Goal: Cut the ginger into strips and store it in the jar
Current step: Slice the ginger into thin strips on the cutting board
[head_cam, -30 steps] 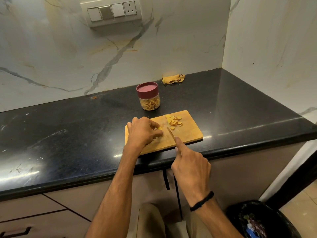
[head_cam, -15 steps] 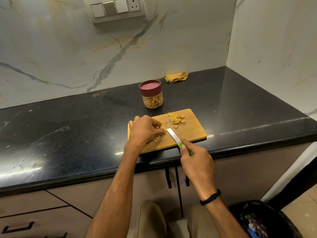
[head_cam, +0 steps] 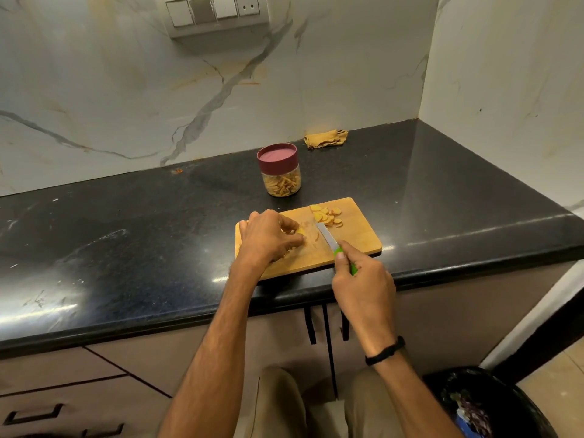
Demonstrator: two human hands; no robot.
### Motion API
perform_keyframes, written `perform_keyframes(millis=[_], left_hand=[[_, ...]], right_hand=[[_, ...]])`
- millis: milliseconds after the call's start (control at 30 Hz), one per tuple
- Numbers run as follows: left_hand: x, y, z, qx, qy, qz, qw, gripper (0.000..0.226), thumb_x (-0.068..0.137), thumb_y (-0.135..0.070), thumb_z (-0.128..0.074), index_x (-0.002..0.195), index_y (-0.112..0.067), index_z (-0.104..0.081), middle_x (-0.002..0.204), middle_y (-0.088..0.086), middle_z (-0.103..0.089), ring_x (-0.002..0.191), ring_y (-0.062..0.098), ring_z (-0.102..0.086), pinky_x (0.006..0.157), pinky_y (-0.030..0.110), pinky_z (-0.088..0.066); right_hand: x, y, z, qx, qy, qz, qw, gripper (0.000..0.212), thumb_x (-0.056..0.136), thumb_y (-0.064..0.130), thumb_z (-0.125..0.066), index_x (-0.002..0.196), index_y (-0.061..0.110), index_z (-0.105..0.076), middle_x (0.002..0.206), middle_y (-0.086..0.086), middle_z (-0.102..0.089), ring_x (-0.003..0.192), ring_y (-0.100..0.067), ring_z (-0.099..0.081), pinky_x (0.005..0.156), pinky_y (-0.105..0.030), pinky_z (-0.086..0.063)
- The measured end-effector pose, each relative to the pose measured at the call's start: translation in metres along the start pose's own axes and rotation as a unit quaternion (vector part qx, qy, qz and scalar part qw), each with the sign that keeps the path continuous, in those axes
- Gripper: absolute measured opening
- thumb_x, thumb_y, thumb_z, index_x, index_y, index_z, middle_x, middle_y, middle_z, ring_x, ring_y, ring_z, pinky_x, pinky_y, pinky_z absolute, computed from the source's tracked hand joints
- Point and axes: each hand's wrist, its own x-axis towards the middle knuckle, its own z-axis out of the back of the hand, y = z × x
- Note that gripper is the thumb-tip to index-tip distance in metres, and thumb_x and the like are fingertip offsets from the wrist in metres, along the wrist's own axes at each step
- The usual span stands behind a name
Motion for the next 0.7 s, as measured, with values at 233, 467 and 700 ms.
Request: perform_keyframes(millis=[233, 467, 700], left_hand=[[-0.001, 0.001, 0.001, -0.006, 0.003, -0.002, 1.000, 0.034, 0.086, -0.043, -0.075, 0.117, -0.031, -0.074, 0.123, -0.008, -0.068, 0.121, 0.020, -0.046, 0.085, 0.036, -0.027], [-0.001, 0.001, 0.003, 0.008, 0.006, -0.006, 1.000, 0.034, 0.086, -0.046, -0.073, 0.118, -0.033, -0.073, 0.125, -0.009, -0.067, 0.121, 0.021, -0.044, 0.086, 0.037, -0.025], [0.000, 0.002, 0.002, 0.017, 0.003, -0.009, 1.000, 0.032, 0.086, -0.048, -0.073, 0.115, -0.035, -0.074, 0.123, -0.009, -0.067, 0.120, 0.020, -0.045, 0.085, 0.037, -0.023]], right_hand=[[-0.005, 0.015, -0.016, -0.197, 0.028, 0.105, 0.974, 0.046, 0.102, 0.033, -0.042, 0.147, 0.036, -0.035, 0.072, 0.008, -0.049, 0.061, -0.005, -0.043, 0.048, -0.014, -0.022], [0.000, 0.023, -0.019, -0.241, 0.053, 0.105, 0.963, 0.050, 0.103, 0.029, -0.041, 0.151, 0.034, -0.028, 0.078, 0.007, -0.048, 0.070, -0.009, -0.045, 0.061, -0.025, -0.032], [0.000, 0.024, -0.023, -0.230, 0.046, 0.107, 0.966, 0.048, 0.103, 0.028, -0.041, 0.149, 0.033, -0.031, 0.078, 0.007, -0.047, 0.070, -0.010, -0.045, 0.061, -0.028, -0.033]])
